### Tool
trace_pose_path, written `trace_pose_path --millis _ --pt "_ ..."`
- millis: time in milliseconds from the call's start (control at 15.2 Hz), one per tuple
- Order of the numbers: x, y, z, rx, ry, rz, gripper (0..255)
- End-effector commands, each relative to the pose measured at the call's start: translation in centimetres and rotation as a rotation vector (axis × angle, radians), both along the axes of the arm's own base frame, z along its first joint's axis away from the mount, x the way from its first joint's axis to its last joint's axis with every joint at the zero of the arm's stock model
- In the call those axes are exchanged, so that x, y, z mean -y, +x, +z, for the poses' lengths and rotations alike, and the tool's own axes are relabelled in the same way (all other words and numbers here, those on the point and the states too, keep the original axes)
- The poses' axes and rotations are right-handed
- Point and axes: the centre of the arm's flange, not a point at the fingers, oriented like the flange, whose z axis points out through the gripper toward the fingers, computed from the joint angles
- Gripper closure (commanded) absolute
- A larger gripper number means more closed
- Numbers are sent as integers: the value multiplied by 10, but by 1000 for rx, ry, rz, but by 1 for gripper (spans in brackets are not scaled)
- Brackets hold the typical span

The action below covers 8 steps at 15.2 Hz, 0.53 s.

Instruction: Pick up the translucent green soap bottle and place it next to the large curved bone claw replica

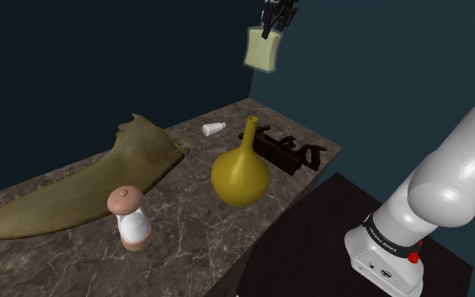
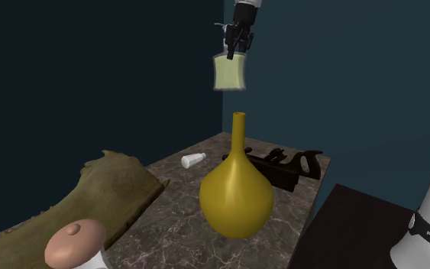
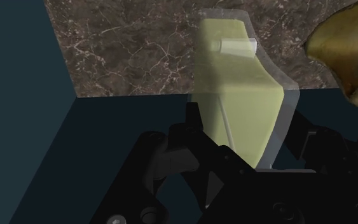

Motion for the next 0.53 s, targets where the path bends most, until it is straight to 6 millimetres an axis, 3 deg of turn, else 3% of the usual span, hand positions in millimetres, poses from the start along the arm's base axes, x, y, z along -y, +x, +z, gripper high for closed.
trace_pose_path --millis 0,462 --pt "-16 -10 2 0 0 0 255" --pt "-96 -56 2 0 0 0 255"
